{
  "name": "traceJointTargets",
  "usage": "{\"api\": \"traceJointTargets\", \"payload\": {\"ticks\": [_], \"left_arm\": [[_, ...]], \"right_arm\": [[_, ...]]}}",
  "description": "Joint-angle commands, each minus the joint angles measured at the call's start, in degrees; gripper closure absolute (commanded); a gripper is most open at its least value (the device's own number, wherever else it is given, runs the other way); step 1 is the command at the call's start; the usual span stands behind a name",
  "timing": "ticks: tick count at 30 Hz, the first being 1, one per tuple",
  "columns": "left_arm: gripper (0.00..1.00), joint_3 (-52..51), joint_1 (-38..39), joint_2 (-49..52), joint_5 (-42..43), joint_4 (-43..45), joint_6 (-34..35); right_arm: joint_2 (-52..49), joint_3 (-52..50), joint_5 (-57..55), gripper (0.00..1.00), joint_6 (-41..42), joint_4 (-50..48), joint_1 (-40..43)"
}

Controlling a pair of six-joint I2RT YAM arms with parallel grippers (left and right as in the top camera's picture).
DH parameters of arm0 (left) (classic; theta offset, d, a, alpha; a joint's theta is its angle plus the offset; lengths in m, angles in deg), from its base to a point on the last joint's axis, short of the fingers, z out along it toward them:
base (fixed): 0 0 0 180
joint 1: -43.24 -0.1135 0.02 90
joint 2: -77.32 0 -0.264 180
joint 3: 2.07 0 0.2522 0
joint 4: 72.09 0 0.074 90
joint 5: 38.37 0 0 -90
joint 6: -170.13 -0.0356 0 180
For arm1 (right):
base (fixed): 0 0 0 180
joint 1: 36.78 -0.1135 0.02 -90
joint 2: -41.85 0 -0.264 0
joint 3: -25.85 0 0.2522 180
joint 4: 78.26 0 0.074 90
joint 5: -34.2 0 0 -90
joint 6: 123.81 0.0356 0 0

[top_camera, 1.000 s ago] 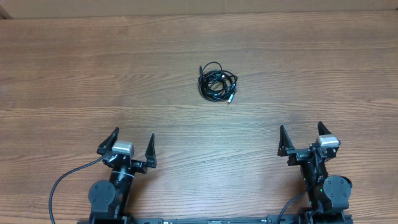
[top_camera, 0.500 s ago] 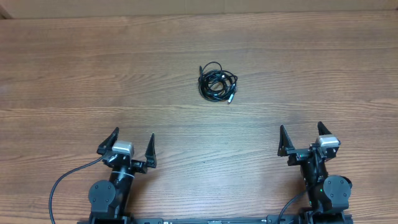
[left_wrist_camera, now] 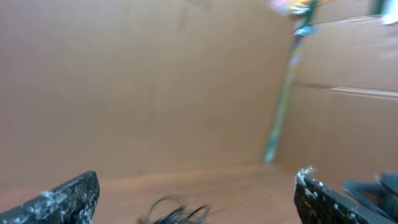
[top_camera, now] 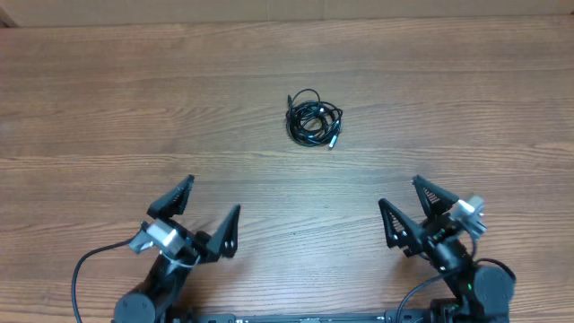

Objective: Untangle cables
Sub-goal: 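Move both grippers toward the black cable bundle from either side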

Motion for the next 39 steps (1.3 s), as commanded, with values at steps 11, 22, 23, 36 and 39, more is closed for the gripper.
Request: {"api": "traceJointTargets", "payload": {"ticks": [11, 22, 23, 36, 39], "left_arm": [[0.0, 45.7, -0.3, 21.5, 1.5, -37.5, -8.7], [0.0, 86.9, -0.3, 71.4, 31.9, -81.5, -18.5], [0.0, 86.9, -0.3, 73.1, 29.9, -81.9, -18.4], [0.01, 86.8, 0.8, 92.7, -13.6, -96.2, 5.6], [0.0, 86.8, 0.8, 96.0, -9.7, -99.1, 4.1]], "right_arm": [[-13.7, 42.7, -13.5, 0.0, -16.0, 34.7, 0.2], [-56.0, 74.1, 23.4, 0.0, -18.8, 64.8, 0.1], [-58.4, 74.1, 24.1, 0.0, -17.7, 63.8, 0.0], [-94.0, 74.4, -1.6, 0.0, 1.3, 52.8, -10.8], [-99.7, 74.4, -1.6, 0.1, 8.6, 44.6, -10.8]]}}
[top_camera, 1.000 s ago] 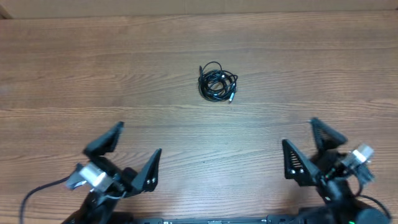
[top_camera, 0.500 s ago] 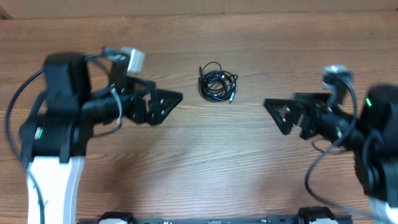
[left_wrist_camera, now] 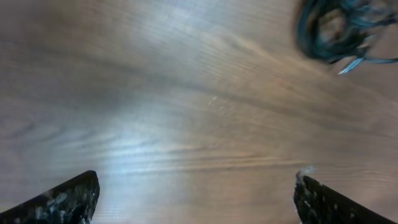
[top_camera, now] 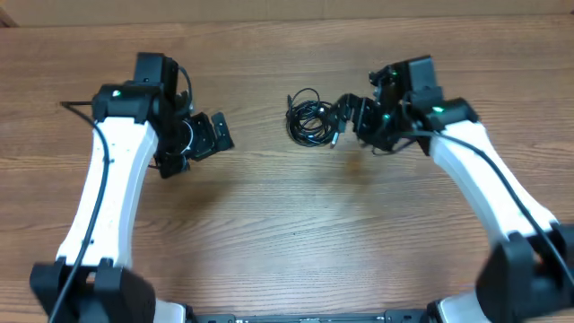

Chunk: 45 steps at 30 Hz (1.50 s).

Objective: Untangle cables

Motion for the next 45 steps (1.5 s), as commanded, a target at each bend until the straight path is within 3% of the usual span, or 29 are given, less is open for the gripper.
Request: {"api": "traceJointTargets", "payload": {"ticks": [1, 4, 6, 11, 18, 28, 31, 33, 37, 39, 42, 45], "left_arm": [[0.0, 0.9, 0.4, 3.7, 3.1, -2.1, -1.2], [0.01, 0.9, 0.4, 6.2, 8.2, -2.6, -7.6], [0.0, 0.9, 0.4, 6.7, 11.7, -3.2, -11.7], [0.0, 0.9, 0.4, 6.8, 12.4, -2.5, -14.1], [0.0, 0.9, 0.4, 6.8, 12.4, -2.0, -14.1], [0.0, 0.9, 0.5, 6.8, 12.4, -1.4, -14.1], [0.0, 0.9, 0.5, 6.8, 12.5, -1.3, -14.0], [0.0, 0.9, 0.5, 6.8, 12.4, -1.3, -14.0], [0.0, 0.8, 0.5, 6.8, 12.4, -1.2, -14.0], [0.0, 0.8, 0.5, 6.8, 12.4, -1.2, -14.0], [0.0, 0.8, 0.5, 6.8, 12.5, -1.2, -14.0], [0.0, 0.8, 0.5, 6.8, 12.5, -1.2, -14.0]], "right_arm": [[-5.2, 1.3, -1.5, 0.14, 10.6, -7.0, -0.2], [-8.4, 1.3, -1.6, 0.22, 13.3, -11.9, -0.5], [-9.3, 1.2, -4.1, 0.35, 13.4, -13.1, -1.0], [-9.6, 1.0, -12.8, 0.4, 17.6, -12.9, -3.5], [-9.8, 0.8, -24.9, 0.41, 22.5, -11.2, -7.2], [-12.1, 0.8, -26.4, 0.4, 24.0, -13.7, -7.5], [-12.7, 0.8, -26.2, 0.46, 24.0, -14.8, -7.5], [-12.9, 0.8, -26.2, 0.63, 24.0, -15.0, -7.5], [-12.9, 0.8, -23.3, 0.76, 23.1, -15.0, -7.5], [-12.9, 0.8, -22.9, 0.76, 23.1, -15.1, -7.4], [-12.9, 0.8, -23.0, 0.61, 23.1, -15.0, -7.4], [-13.6, 0.8, -23.0, 0.62, 23.1, -15.0, -7.8]]}}
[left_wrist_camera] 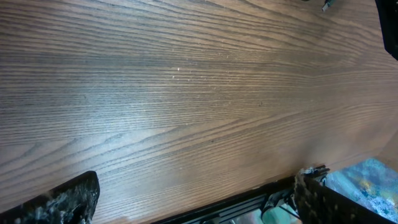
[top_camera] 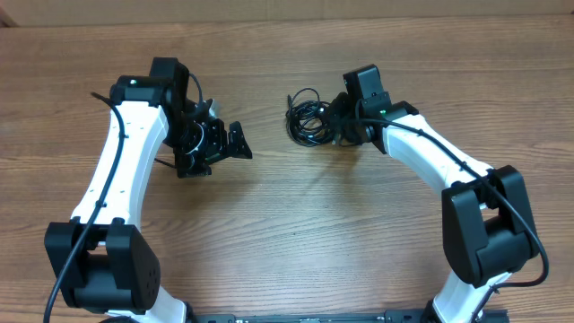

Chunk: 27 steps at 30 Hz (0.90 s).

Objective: Untangle cables

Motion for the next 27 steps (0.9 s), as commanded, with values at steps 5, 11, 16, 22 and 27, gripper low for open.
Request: {"api": "traceJointTargets", "payload": {"ticks": [5, 11, 16, 22, 27], "left_arm": [[0.0, 0.8, 0.8, 0.2, 0.6, -0.1, -1.5], [0.05, 0.8, 0.9, 0.2, 0.6, 0.0, -1.5], [0.04, 0.8, 1.7, 0.2, 0.6, 0.5, -1.5], [0.01, 0.8, 3.7, 0.2, 0.6, 1.1, -1.5], [0.0, 0.8, 5.8, 0.2, 0.7, 2.4, -1.3]], "right_arm": [[-2.4, 0.8, 0.3, 0.71, -0.2, -1.3, -0.9], [0.2, 0.9, 4.4, 0.96, -0.3, -1.2, 1.0], [9.1, 0.9, 12.0, 0.96, -7.3, -1.2, 2.9], [23.3, 0.9, 17.7, 0.96, -7.8, -2.7, 2.9], [37.5, 0.9, 19.3, 0.96, -7.8, -11.1, 2.9]]}}
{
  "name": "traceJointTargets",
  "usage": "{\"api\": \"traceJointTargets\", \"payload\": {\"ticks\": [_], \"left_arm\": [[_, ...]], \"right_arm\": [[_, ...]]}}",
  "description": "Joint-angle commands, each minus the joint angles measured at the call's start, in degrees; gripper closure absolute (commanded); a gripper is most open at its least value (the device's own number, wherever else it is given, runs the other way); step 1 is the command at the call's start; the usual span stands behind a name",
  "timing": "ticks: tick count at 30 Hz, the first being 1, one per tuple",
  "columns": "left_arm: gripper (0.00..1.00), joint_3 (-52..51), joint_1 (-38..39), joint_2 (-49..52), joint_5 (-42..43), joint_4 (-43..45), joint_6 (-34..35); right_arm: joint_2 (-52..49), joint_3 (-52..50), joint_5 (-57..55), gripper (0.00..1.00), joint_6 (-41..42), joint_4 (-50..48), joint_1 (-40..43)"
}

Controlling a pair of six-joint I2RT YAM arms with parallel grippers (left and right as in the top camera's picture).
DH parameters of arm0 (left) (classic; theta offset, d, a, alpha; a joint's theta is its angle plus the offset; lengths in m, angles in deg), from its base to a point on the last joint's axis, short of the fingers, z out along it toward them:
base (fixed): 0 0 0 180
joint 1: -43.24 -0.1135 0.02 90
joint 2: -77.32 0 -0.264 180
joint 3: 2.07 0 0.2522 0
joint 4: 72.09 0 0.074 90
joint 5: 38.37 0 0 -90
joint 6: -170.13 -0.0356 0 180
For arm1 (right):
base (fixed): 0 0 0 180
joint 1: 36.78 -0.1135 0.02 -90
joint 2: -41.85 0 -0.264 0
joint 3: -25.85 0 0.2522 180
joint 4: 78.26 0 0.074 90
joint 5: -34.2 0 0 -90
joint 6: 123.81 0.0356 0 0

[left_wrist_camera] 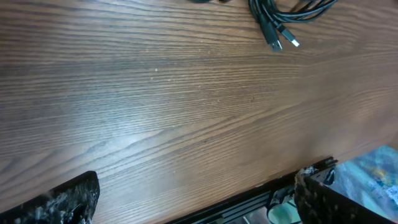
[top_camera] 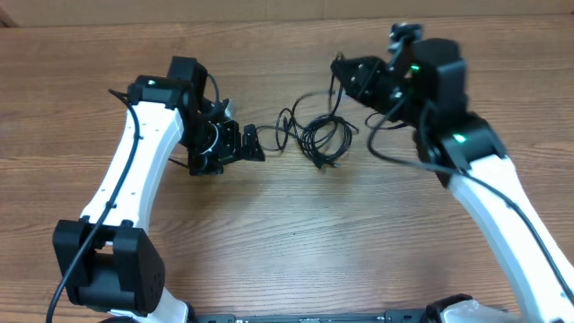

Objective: Untangle cables

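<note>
A black cable bundle lies loosened on the wooden table, its loops spread toward the left. One strand rises from it to my right gripper, which is lifted above the bundle's far side and shut on that strand. My left gripper is low by the bundle's left loops, open and holding nothing. In the left wrist view the left gripper has its fingers wide apart over bare wood. A stretch of cable ending in a USB plug lies ahead of it at the top.
The wooden table stretches to all sides. Its front edge with a black rail shows in the left wrist view. A cardboard wall runs along the far edge.
My right gripper was low at the right side of the compact bundle. Now it is raised with a strand in it, and the bundle has spread leftward. My left gripper has moved slightly right.
Both arms first sat folded at the front edge, grippers open, with the bundle coiled tight mid-table. Then each arm had reached out to one side of it. Then the right gripper was at the bundle's edge. Now it holds a strand up and the coil is looser.
</note>
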Motion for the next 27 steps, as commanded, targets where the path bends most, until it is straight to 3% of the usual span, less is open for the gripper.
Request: {"api": "traceJointTargets", "payload": {"ticks": [1, 5, 13, 15, 18, 19, 23, 27], "left_arm": [[0.0, 0.8, 1.4, 0.2, 0.7, 0.6, -1.1], [0.0, 0.8, 2.5, 0.2, 0.7, 0.6, -1.1], [0.0, 0.8, 2.9, 0.2, 0.7, 0.6, -1.1], [0.0, 0.8, 3.0, 0.2, 0.7, 0.6, -0.8], [0.0, 0.8, 3.2, 0.2, 4.6, -0.1, -0.9], [0.0, 0.8, 3.2, 0.2, 7.0, -0.3, -2.1], [0.0, 0.8, 3.8, 0.2, 24.7, -1.7, -18.9], [0.0, 0.8, 7.1, 0.2, 33.7, -3.2, -30.4]], "right_arm": [[8.9, 0.9, 1.6, 0.96, -0.7, -3.9, -0.1], [16.7, 0.9, 1.5, 0.96, -0.2, -9.0, -0.1], [25.8, 0.9, -5.0, 0.96, 0.5, -28.7, -0.1], [26.5, 0.9, -4.9, 0.96, 6.0, -33.6, -0.1], [26.4, 0.9, -4.4, 0.96, 9.0, -32.8, -0.1], [26.3, 0.9, -4.2, 0.96, 9.0, -31.6, -0.1], [25.9, 0.9, -4.3, 0.96, 9.0, -24.3, -0.1], [24.1, 0.9, -7.3, 0.96, 7.7, -17.5, -0.1]]}}
